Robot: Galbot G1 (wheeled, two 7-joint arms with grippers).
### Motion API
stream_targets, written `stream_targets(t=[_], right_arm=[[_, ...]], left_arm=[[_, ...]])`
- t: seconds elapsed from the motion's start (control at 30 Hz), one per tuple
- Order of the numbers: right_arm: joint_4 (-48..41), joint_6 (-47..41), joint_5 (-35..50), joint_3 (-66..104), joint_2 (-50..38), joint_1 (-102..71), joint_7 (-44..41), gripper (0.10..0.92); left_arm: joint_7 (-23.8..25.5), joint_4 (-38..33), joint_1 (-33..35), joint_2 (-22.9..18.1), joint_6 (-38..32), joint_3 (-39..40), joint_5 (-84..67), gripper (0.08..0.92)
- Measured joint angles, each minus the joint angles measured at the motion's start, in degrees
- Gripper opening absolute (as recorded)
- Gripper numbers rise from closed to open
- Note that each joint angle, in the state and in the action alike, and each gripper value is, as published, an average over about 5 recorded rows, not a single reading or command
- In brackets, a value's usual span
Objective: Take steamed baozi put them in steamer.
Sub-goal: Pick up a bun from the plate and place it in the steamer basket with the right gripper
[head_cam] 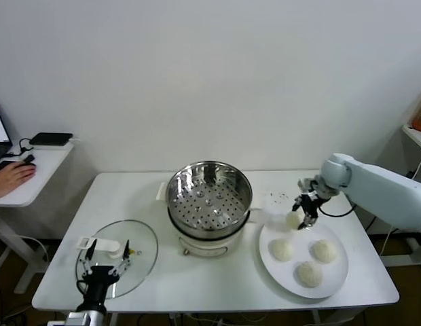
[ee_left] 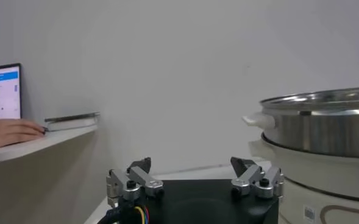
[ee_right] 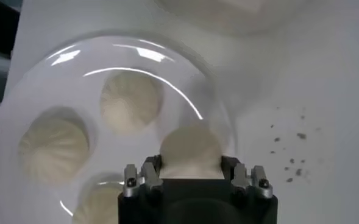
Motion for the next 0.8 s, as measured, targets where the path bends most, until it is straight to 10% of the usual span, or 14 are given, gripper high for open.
stream_targets(t=[0.8], right_arm=[[5.47,13.14,-0.43,-6.41,12.39,21.06,-0.74,0.655]], left_arm=[[-0.02,-1.23,-0.64,-0.35,0.23,0.01,1.89,0.823]])
